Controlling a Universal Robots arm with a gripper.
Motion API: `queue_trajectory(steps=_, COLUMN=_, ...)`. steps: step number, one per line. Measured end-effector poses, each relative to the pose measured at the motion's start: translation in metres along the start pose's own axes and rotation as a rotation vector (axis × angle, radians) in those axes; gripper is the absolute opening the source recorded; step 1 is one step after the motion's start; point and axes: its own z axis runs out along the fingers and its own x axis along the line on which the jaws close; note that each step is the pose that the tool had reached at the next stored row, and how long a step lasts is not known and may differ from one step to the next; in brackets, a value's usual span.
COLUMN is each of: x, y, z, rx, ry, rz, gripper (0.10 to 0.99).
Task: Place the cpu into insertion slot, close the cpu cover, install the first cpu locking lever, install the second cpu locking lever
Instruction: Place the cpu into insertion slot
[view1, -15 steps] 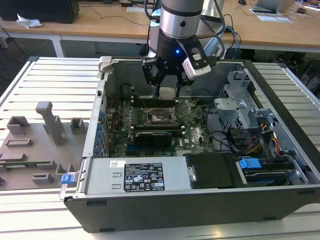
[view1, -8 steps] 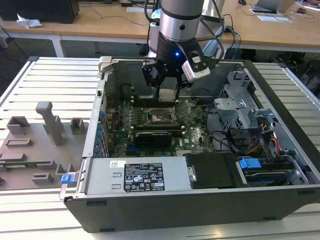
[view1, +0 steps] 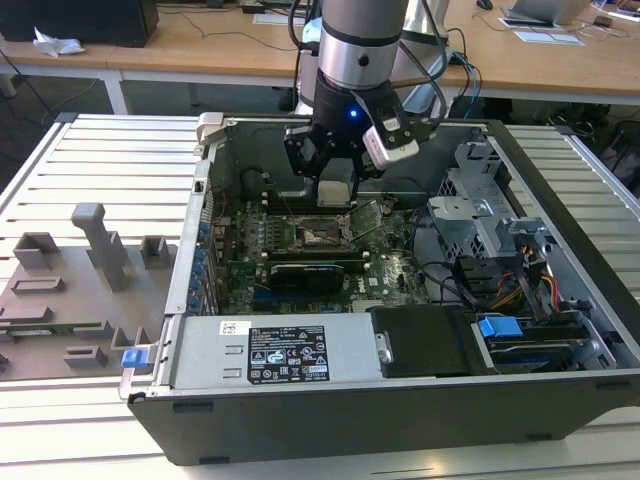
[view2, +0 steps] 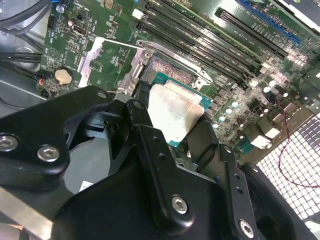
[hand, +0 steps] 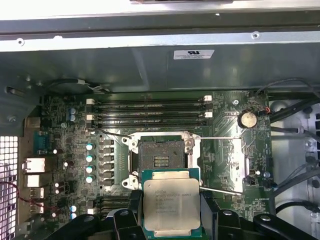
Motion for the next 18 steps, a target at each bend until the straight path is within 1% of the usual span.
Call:
queue_trajectory(steps=5, x=0.0001, y=-0.0003, z=0.0035, rx=0.0, ry=0.0, rz=0.0, gripper=0.545)
queue_trajectory(steps=6, x=0.0, y=-0.0006, z=0.0071, rx=0.0, ry=0.0, rz=0.0, gripper=0.545)
queue_trajectory(steps=8, x=0.0, y=-0.0009, z=0.0102, rx=0.0, ry=0.0, rz=0.0, gripper=0.545)
queue_trajectory(steps=11, x=-0.0001, y=-0.0009, z=0.017, rx=0.001, ry=0.0, rz=0.0, gripper=0.545)
queue_trajectory(steps=12, x=-0.0001, y=0.0005, z=0.0188, rx=0.004, ry=-0.0002, rz=0.0, gripper=0.545)
queue_trajectory(steps=13, x=-0.0001, y=0.0029, z=0.0205, rx=0.011, ry=-0.0003, rz=0.0, gripper=0.545)
queue_trajectory(steps=16, x=0.0, y=0.0137, z=0.0257, rx=0.04, ry=-0.0011, rz=0.0, gripper=0.545)
queue_trajectory(steps=17, x=0.0001, y=0.0169, z=0.0278, rx=0.046, ry=-0.0012, rz=0.001, gripper=0.545)
queue_trajectory(steps=18, x=0.0001, y=0.0193, z=0.0304, rx=0.049, ry=-0.0013, rz=0.001, gripper=0.545)
